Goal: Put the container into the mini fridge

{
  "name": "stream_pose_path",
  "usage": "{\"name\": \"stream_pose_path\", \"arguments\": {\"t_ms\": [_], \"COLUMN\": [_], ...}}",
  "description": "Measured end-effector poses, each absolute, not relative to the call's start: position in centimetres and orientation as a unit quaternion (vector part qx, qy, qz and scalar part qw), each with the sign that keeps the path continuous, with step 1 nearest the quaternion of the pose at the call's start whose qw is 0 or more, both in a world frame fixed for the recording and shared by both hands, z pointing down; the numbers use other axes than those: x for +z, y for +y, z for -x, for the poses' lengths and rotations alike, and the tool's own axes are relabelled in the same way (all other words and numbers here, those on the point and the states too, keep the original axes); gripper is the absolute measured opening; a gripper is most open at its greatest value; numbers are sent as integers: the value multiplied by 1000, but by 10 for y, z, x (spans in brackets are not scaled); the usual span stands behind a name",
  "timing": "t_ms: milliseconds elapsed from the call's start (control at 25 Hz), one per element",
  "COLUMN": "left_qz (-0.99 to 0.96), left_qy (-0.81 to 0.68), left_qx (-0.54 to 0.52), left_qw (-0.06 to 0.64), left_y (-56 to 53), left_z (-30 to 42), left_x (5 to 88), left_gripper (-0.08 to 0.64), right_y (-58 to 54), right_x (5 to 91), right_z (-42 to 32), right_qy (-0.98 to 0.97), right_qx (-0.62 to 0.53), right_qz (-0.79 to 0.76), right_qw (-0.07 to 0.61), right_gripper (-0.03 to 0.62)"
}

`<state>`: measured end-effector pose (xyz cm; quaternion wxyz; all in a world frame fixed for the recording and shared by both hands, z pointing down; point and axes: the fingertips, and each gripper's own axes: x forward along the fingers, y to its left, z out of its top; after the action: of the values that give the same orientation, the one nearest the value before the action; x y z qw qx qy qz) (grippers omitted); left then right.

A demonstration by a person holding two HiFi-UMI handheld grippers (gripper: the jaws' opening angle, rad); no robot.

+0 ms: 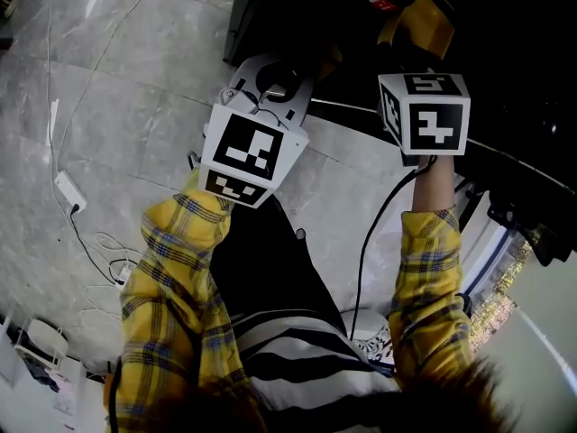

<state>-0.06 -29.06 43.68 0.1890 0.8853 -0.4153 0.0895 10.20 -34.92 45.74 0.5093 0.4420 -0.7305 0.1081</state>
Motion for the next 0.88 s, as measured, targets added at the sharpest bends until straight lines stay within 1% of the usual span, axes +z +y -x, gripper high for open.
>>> {"name": "stream_pose_path", "arguments": {"t_ms": [440, 880], "left_qz": [-884, -886], "left_qy": [-414, -409], "left_qx": [76, 72], "left_qw": [204, 207], "left_y": [-299, -293], "left_z": [8, 8], "left_x": [441, 441], "left_gripper": [17, 17], "right_y": [-367, -376], "right_x": [469, 464], "right_z": [-98, -94], "right_qy": [-721, -727], "right_qx": [86, 48], "right_qz": [-458, -474], "right_qw": [512, 494], "right_gripper": [43, 43]}}
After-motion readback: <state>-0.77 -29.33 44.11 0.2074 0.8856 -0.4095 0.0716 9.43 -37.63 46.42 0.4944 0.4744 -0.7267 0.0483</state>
